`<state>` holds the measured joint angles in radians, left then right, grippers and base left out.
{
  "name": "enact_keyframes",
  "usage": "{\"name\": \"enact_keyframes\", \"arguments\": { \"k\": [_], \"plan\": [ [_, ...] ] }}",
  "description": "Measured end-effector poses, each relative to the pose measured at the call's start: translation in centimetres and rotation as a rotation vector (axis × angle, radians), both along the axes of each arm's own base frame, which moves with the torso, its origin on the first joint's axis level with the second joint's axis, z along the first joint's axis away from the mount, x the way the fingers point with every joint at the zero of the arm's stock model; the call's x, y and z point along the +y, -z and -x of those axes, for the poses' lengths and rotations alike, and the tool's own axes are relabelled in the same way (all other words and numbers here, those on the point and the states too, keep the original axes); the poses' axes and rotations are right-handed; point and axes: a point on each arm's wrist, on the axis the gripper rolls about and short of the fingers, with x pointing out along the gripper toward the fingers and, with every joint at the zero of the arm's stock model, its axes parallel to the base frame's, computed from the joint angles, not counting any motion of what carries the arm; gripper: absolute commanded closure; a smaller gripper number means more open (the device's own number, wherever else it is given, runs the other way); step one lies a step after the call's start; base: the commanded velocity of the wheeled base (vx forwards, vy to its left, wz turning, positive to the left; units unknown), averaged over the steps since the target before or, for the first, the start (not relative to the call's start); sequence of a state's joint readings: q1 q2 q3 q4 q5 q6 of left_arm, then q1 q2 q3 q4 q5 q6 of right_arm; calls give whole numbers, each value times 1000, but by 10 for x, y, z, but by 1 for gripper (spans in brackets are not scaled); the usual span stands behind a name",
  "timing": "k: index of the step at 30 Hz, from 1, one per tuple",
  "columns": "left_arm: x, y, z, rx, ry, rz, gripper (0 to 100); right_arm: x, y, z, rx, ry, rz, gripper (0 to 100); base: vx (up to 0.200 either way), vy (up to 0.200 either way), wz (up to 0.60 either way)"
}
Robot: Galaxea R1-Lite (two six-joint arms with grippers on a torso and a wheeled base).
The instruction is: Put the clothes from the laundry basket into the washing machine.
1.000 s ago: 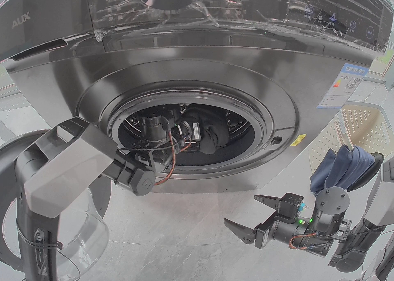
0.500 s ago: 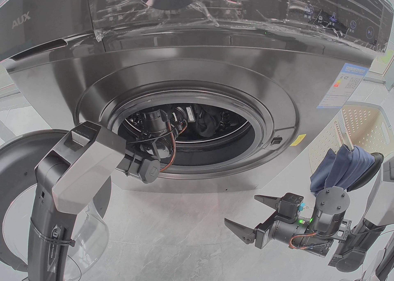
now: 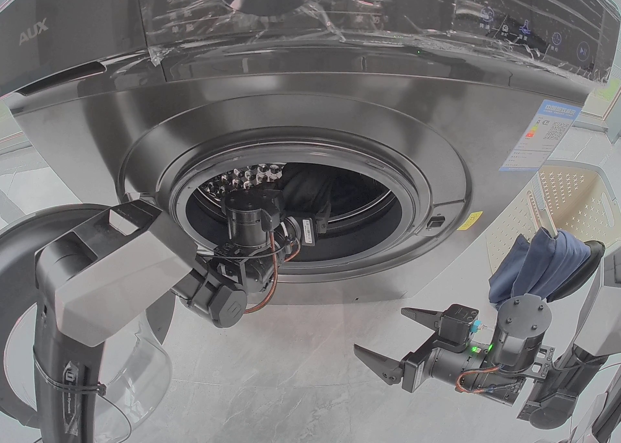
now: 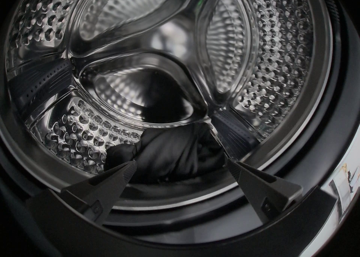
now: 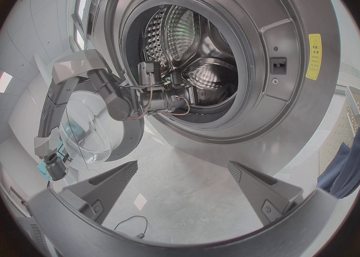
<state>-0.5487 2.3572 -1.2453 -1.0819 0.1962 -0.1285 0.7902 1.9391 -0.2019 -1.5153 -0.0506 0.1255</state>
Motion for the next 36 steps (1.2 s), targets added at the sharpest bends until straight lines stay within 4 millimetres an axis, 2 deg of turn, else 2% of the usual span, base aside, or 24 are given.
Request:
{"name": "enact_keyframes", "arguments": {
  "k": [7, 12, 17, 20, 25, 30, 33, 36],
  "plan": [
    [1, -17, 27, 7, 73, -16, 0, 0, 0, 0, 1, 1, 0, 0, 0, 0, 0],
    [0, -34, 34, -31, 102, 9, 0, 0, 0, 0, 0, 2, 0, 0, 0, 0, 0],
    [-1, -41, 40, -45, 113, 19, 0, -1, 0, 0, 0, 2, 0, 0, 0, 0, 0],
    [-5, -41, 50, -43, 133, 18, 0, -2, 0, 2, 2, 1, 3, 0, 0, 0, 0],
    [-4, -27, 82, 16, 170, -27, 0, -8, -3, 5, -5, 1, 0, 0, 0, 0, 0],
    [8, -12, 129, 76, 226, -87, 0, -18, -11, 9, -28, 14, -15, 0, 0, 0, 0],
    [16, -11, 157, 83, 262, -102, 0, -26, -18, 12, -48, 31, -31, 0, 0, 0, 0],
    [25, -18, 179, 56, 288, -91, 0, -35, -29, 15, -84, 53, -56, 0, 0, 0, 0]
  ]
}}
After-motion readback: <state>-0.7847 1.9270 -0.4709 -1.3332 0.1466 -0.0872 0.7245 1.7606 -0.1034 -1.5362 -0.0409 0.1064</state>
